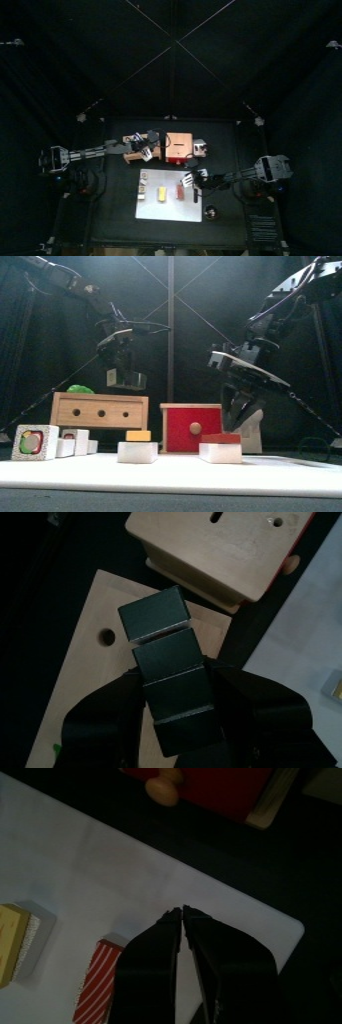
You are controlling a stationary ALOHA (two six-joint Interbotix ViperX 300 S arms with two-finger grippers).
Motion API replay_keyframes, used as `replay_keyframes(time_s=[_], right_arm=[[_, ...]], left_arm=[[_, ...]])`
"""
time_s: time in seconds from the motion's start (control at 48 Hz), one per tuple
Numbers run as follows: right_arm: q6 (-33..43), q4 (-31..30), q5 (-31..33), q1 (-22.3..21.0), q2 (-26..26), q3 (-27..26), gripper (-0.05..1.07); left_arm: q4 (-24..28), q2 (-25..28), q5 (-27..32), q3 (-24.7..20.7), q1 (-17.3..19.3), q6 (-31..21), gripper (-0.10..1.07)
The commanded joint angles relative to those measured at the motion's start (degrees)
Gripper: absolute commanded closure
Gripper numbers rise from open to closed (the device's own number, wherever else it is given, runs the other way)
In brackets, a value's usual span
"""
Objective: Place green sushi roll onto board
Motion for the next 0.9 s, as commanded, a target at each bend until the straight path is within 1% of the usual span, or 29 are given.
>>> replay_keyframes(time_s=[0.0,0.125,0.312,0.396,0.542,0.708,0.875], right_arm=[[-0.18,-0.09,0.26,0.09,-2.37,0.18,0.49],[-0.09,0.0,0.79,0.18,-4.31,2.02,0.49],[0.0,2.29,2.2,1.32,-8.26,5.27,0.49],[0.0,2.9,2.9,1.49,-9.23,6.42,0.49],[0.0,3.96,3.69,1.49,-9.93,7.56,0.49],[0.0,4.66,3.69,2.11,-9.84,8.0,0.49],[0.09,5.27,3.69,2.37,-9.84,8.61,0.49]], left_arm=[[0.26,-1.23,-0.18,-1.67,-1.76,0.09,0.31],[0.35,-1.23,-0.18,-0.79,-6.15,0.62,0.31],[0.79,-0.7,-1.14,0.7,-13.36,2.37,0.31],[1.49,0.35,-2.64,0.88,-15.47,2.37,0.31],[3.25,4.39,-8.17,0.97,-17.49,2.55,0.31],[4.92,8.44,-9.58,-0.35,-18.19,2.2,0.31],[5.1,12.22,-13.36,-0.79,-18.46,2.55,0.31]])
